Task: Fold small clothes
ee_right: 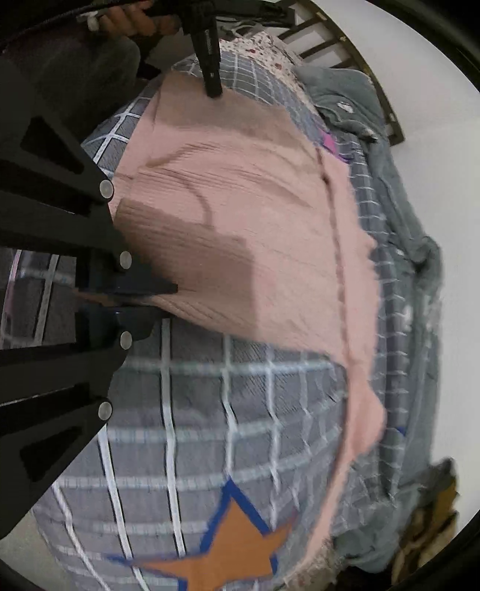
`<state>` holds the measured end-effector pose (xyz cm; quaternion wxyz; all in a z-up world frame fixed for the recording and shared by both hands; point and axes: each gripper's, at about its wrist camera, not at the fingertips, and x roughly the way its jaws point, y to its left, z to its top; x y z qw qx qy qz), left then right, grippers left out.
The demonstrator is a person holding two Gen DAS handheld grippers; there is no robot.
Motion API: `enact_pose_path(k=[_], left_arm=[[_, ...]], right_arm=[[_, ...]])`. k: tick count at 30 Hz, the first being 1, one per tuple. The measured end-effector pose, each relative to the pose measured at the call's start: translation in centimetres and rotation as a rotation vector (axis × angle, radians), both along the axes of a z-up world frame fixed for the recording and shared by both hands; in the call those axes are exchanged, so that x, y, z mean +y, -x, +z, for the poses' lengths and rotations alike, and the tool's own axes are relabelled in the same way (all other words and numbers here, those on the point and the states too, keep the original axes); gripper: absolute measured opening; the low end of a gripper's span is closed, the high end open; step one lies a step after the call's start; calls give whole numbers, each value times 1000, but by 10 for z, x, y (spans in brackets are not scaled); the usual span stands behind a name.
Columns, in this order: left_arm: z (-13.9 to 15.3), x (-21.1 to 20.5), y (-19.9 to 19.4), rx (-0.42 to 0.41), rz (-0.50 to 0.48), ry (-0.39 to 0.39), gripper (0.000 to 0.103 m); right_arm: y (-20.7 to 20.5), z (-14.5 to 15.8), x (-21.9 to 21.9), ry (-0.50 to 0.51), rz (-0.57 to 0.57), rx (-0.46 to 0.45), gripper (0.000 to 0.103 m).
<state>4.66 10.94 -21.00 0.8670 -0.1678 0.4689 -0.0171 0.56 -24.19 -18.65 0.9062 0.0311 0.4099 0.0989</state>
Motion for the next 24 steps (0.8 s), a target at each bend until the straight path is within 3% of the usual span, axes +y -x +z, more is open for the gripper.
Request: enact_pose_path(k=[3,9,13,15,19,24], left_arm=[[-6,3,3,10,11,19,7],[-2,-14,0,27,-4,-72,11],[11,-16,-7,46,3,-139,14],[20,-15,-11,33,16,-148,24],[39,-21,-29,-6,18,-178,38],[61,-44,-73,-54,-2,-250,44]], right_arm=[[4,-1,-9,18,-6,7,3],[-1,-25,-17,31,-46,73,3],[0,-21,-14,74,-37,68,5],[1,-14,-16,87,-29,57,11],[-3,7,-37,45,-48,-8,40],[-31,30,-77,54,-118,-80,51]])
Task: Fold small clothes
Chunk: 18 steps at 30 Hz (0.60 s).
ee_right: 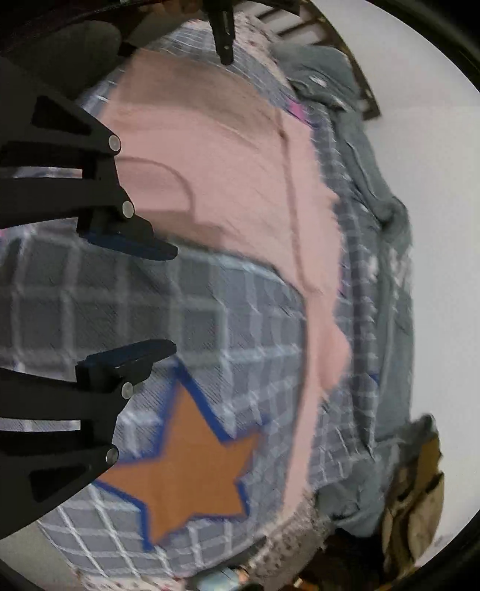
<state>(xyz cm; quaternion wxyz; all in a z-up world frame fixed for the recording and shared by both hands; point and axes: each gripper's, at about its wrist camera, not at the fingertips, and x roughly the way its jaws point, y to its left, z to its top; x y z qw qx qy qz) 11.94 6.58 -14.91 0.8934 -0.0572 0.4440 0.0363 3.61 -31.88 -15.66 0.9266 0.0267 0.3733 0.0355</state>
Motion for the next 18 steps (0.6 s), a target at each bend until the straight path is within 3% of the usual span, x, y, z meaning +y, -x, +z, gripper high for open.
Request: enact_pose_path(k=[3,4,6,9,16,18], left_arm=[[7,-12,-31,-12,-16,-5,50],[9,-16,-41,-15,-26,-1,65],[13,-23,-56,-52,-38,-3,77],[14,-34,-81,-83,-48,-46,77],[-9,-41,-135,-40,-32,-81,77],[-16,-40,-144,-35,-28,-87,77]], right_arm=[[-29,12,-32,2,-63,-38,59],[-36,14,-41,1,-83,-48,62],[-58,18,-64,-4,-137,-60,66],[-85,17,-94,-26,-199,-61,66],[-139,4,-157,-41,-291,-38,66],[-150,0,-171,-47,-312,-26,62]])
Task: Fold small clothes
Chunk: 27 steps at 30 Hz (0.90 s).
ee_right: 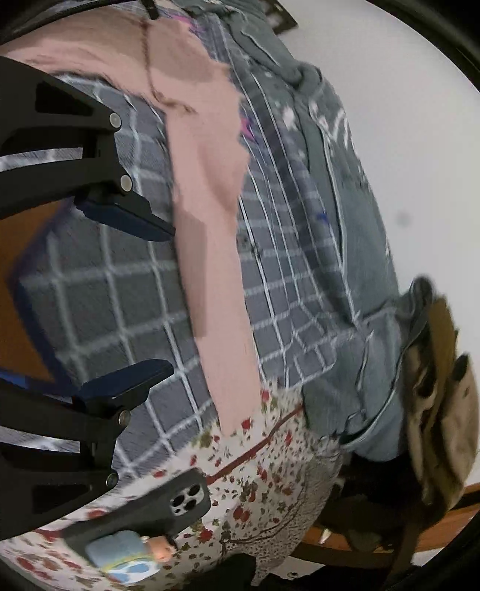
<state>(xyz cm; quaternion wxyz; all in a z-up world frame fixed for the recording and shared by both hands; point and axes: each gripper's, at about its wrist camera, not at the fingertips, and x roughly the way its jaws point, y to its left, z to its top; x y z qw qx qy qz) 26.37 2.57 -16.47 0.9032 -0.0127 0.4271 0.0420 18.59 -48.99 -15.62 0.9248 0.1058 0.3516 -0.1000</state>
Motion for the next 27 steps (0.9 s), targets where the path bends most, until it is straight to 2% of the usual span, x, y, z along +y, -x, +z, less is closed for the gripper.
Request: enact_pose_path(k=[2,3,9,15,19,22,24,25,27], left_arm=[[-5,0,-8,3,0,-1,77],[-8,-1,-12,4,2,0,77],[-21,-3,-34,12,3,-4,77],[-23,0,-35,-7,5,22,77],[-23,-1,-36,-13,5,12,77],[-22,-1,-35,-17,12,6,77],[-20,1,-33,-21,21,4,77],[-19,4,-32,-21,24,6,77],[-16,11,-29,-22,38,10,77]], right_arm=[[-12,-4,-9,-4,-11,22,48],[-20,-8,-15,-17,-14,38,48],[-53,-31,-36,-133,-36,123,48],[-65,-37,-49,-190,-60,132,48],[-70,-38,-58,-242,-75,123,48],[-76,-36,-68,-273,-123,114,36],[-77,-35,-71,-274,-152,103,12],[-78,-34,-72,-275,-146,95,6],[-76,-20,-61,-201,-136,60,6]])
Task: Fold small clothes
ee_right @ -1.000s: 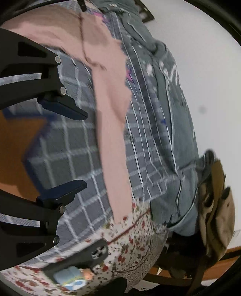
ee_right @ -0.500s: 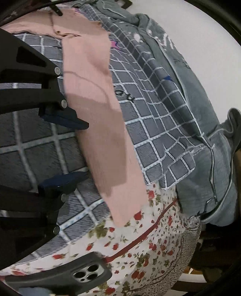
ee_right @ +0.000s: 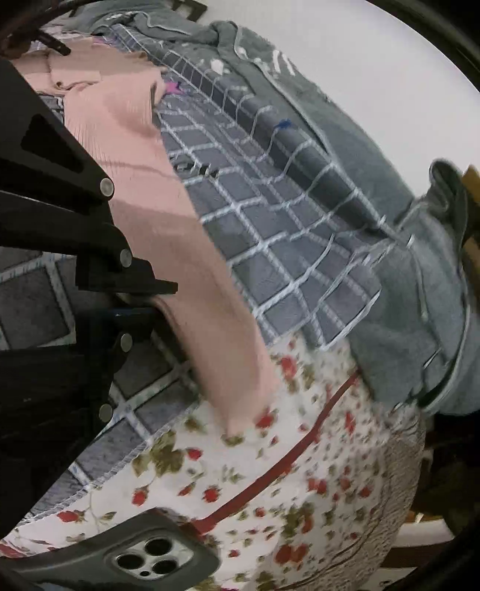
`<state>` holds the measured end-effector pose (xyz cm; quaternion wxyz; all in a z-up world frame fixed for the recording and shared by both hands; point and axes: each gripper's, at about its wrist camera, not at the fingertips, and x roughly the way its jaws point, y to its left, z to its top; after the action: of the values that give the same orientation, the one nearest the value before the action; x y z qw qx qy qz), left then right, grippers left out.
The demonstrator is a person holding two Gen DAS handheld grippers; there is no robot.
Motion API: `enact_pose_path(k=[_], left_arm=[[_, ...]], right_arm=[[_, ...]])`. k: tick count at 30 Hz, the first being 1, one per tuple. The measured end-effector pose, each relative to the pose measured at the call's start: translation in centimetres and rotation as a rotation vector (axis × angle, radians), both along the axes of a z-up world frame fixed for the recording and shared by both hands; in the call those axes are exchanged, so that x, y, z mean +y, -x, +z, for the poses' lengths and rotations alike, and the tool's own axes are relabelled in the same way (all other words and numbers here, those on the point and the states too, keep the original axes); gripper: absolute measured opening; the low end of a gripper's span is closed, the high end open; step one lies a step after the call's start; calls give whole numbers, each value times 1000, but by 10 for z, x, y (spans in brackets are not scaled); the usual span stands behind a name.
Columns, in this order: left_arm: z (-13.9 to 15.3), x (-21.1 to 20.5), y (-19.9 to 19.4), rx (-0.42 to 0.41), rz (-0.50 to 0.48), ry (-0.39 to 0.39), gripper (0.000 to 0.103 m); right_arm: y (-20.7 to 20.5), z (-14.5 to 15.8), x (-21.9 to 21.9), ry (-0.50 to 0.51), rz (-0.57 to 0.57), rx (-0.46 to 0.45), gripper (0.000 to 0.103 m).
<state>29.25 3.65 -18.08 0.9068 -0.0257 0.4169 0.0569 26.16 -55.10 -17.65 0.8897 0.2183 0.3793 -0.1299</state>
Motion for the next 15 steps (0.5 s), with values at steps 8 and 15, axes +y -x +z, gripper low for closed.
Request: enact_pose_path(k=[8,15], left_arm=[[15,30,18,-8,25,-21,77],[31,79,36,-22,53,-21,77]], right_arm=[[-4,79,80,208,87,-143,6],[-16,132,213,308,299,-259,6]])
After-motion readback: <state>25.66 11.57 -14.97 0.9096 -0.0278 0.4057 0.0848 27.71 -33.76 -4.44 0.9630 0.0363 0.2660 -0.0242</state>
